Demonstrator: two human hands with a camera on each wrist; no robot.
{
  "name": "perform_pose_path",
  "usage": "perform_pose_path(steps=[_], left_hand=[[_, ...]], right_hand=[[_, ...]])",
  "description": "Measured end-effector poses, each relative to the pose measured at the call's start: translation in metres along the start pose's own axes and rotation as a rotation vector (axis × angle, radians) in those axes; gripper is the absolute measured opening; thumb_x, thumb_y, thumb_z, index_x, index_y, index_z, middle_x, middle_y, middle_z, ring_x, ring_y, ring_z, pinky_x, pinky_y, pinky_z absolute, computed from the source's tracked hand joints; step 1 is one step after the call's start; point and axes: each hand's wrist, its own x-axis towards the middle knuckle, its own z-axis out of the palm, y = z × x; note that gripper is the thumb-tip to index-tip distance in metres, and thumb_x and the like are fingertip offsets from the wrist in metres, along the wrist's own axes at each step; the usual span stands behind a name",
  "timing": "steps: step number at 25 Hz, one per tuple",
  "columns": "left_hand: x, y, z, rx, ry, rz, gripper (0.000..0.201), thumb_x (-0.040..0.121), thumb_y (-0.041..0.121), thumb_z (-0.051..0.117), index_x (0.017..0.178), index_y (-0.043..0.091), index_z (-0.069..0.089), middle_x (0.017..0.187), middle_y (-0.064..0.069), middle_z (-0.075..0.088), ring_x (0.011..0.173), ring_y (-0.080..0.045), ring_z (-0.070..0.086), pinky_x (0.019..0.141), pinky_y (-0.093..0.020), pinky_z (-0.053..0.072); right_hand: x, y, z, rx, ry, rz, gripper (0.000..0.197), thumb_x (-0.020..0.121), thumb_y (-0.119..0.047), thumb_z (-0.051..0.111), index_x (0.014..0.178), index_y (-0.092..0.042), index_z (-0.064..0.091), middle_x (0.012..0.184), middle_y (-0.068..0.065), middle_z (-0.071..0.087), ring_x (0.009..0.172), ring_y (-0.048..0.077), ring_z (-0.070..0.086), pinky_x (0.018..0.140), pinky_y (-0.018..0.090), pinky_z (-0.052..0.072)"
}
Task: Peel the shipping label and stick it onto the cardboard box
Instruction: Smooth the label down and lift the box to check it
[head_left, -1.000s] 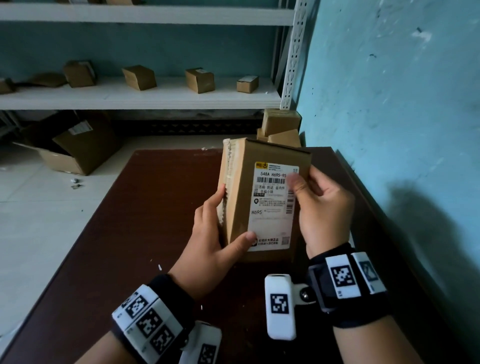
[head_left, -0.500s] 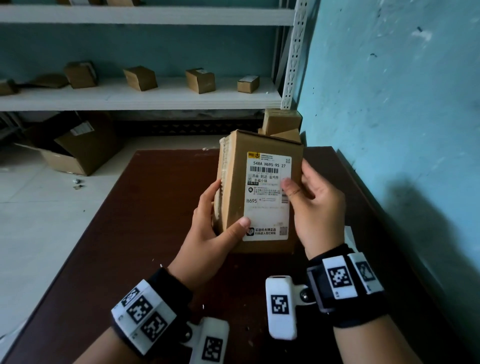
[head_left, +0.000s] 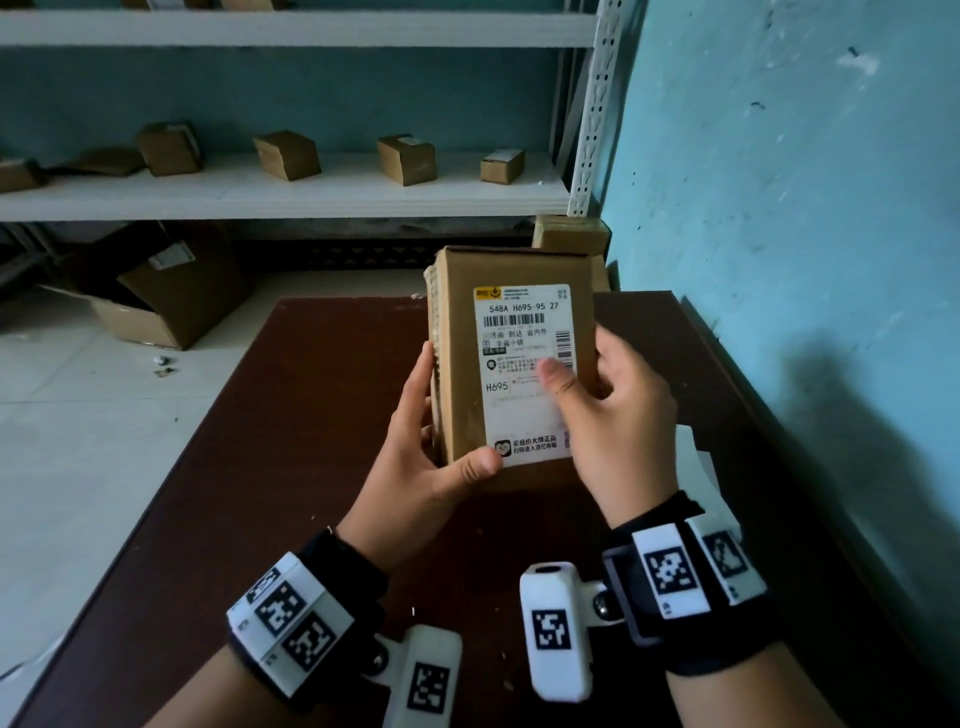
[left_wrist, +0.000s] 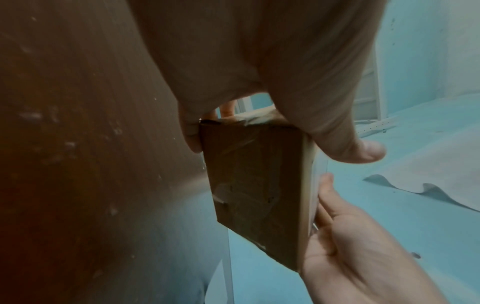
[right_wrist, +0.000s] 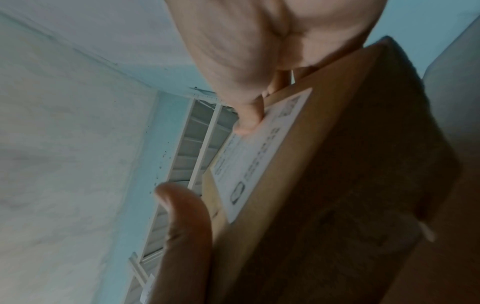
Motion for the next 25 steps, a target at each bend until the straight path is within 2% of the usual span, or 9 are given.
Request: perform_pose_path(steps=[2,4,8,9,13,15,17,21,25], left_hand=[[-0.001,0.004,-0.002,-0.005,0.007,0.009,0.126,0.054,0.069,0.081,0.156,0.039,0.012,0.145,-0.006,0.046,0.125,-0.008,0.056,0.087,-0.020,0.054],[0.001,0.006,-0.004,-0.001,0.043,0.004,0.128,0.053,0.073,0.079,0.155,0.042,0.009,0.141,-0.004,0.049,0.124,-0.011,0.058,0.086,-0.021,0.054],[0.007,0.007,-0.002,-0.025,0.091,0.012,0.139,0.053,0.073,0.078,0.155,0.037,-0.008,0.138,-0.003,0.053,0.122,-0.011,0.060,0.090,-0.020,0.053],[0.007,0.006,-0.002,-0.019,0.086,0.022,0.137,0.055,0.072,0.078,0.156,0.036,-0.008,0.141,-0.003,0.051,0.125,-0.011,0.059,0.092,-0.021,0.052],[0.007,0.001,-0.007,-0.020,0.049,0.026,0.126,0.060,0.073,0.075,0.156,0.038,0.000,0.144,-0.004,0.051,0.130,-0.016,0.054,0.101,-0.032,0.051],[0.009,-0.001,-0.010,-0.020,0.083,-0.015,0.125,0.060,0.078,0.072,0.154,0.043,-0.002,0.144,-0.006,0.051,0.133,-0.024,0.052,0.104,-0.042,0.049],[0.011,-0.003,-0.010,-0.016,0.119,-0.038,0.125,0.062,0.081,0.068,0.154,0.043,-0.008,0.144,-0.009,0.051,0.135,-0.027,0.049,0.107,-0.045,0.047],[0.012,-0.004,-0.002,-0.049,0.124,-0.010,0.122,0.069,0.075,0.067,0.155,0.034,-0.010,0.149,-0.008,0.049,0.136,-0.018,0.050,0.103,-0.029,0.049],[0.011,-0.002,-0.005,-0.067,0.151,-0.043,0.125,0.062,0.081,0.067,0.156,0.036,-0.004,0.139,0.008,0.055,0.130,-0.010,0.054,0.094,-0.019,0.050]], right_hand=[[0.004,0.004,-0.006,0.001,0.054,-0.024,0.034,0.099,-0.035,0.057,0.130,-0.024,0.064,0.115,-0.012,0.072,0.101,0.000,0.068,0.076,0.027,0.061],[0.004,0.006,-0.004,0.018,0.024,-0.001,0.038,0.100,-0.037,0.052,0.134,-0.022,0.061,0.119,-0.010,0.071,0.107,0.004,0.067,0.081,0.028,0.061],[-0.013,0.002,0.015,0.085,-0.192,0.104,0.113,0.063,-0.073,0.074,0.152,-0.021,0.028,0.131,-0.013,0.062,0.114,-0.002,0.061,0.089,0.022,0.057],[-0.015,0.002,0.017,0.077,-0.185,0.102,0.115,0.058,-0.072,0.079,0.149,-0.021,0.030,0.129,-0.014,0.062,0.113,-0.002,0.062,0.089,0.023,0.057],[-0.010,0.005,0.009,0.049,-0.090,0.026,0.043,0.089,-0.046,0.067,0.125,-0.023,0.061,0.109,-0.016,0.071,0.094,-0.003,0.069,0.070,0.016,0.059],[-0.007,0.010,0.007,0.040,-0.061,0.018,0.031,0.100,-0.035,0.054,0.126,-0.024,0.065,0.106,-0.020,0.068,0.092,-0.007,0.067,0.070,0.009,0.055],[-0.007,0.012,0.013,0.069,-0.092,0.077,0.048,0.098,-0.047,0.051,0.138,-0.021,0.057,0.115,-0.019,0.066,0.098,-0.007,0.064,0.081,0.011,0.055],[-0.014,0.011,0.023,0.004,-0.210,0.078,0.116,0.059,-0.082,0.071,0.151,-0.024,0.030,0.138,-0.010,0.058,0.123,0.002,0.058,0.094,0.028,0.056],[-0.010,0.012,0.011,0.012,-0.153,0.003,0.048,0.093,-0.040,0.066,0.138,-0.027,0.056,0.122,-0.015,0.069,0.107,-0.005,0.065,0.087,0.019,0.057]])
